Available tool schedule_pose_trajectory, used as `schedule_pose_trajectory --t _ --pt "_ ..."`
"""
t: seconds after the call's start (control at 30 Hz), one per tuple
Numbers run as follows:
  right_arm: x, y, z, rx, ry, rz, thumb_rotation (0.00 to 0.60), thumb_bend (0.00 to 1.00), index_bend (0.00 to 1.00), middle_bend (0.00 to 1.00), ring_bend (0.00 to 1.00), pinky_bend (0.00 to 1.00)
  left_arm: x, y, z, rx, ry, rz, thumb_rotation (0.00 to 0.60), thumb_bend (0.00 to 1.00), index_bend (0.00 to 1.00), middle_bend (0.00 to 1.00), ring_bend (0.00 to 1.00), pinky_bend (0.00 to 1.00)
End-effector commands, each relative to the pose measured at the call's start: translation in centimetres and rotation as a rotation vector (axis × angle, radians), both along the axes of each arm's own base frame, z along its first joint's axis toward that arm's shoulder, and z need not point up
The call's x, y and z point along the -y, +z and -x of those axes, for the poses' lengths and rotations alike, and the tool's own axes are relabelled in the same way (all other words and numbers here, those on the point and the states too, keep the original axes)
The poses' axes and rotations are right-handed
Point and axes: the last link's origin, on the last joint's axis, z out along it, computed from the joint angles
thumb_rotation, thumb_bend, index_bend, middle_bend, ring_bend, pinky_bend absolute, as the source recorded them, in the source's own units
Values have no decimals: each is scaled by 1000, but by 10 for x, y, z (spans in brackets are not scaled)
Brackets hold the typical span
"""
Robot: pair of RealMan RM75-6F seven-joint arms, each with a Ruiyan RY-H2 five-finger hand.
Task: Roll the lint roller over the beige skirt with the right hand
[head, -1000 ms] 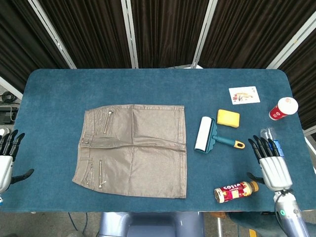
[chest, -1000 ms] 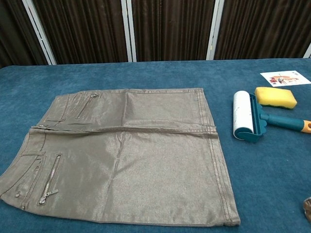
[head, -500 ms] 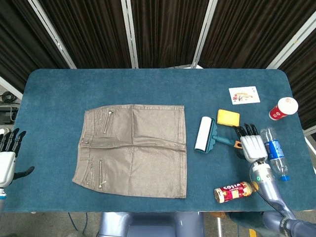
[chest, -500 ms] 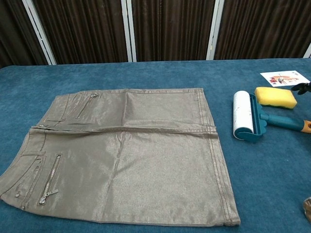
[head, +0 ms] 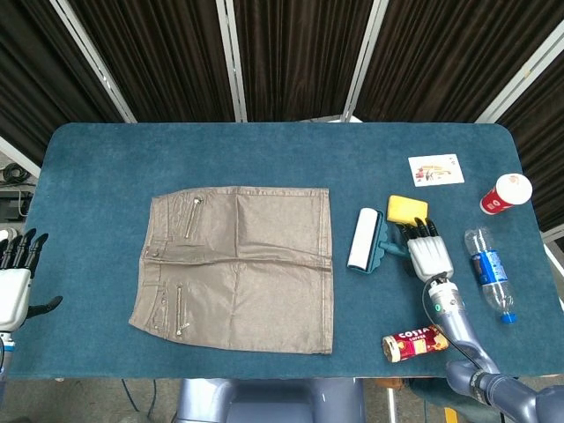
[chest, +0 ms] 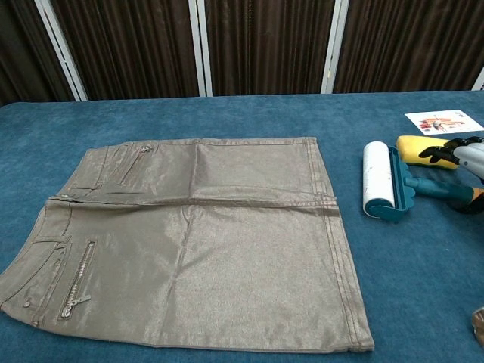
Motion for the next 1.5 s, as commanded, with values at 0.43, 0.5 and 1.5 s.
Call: schedule_pose_trajectory --t 0.43,0.5,1.5 --pt "0 -9 1 -35 14 5 600 456 236 323 238 321 0 1 0 8 -1 2 600 0 0 0 0 0" --pt "0 -10 1 -40 18 6 600 505 256 349 270 355 0 1 0 8 0 3 600 0 0 0 0 0" --pt "-11 19 -87 81 373 -87 600 885 396 482 405 475 1 0 -4 23 -14 18 600 0 0 0 0 0"
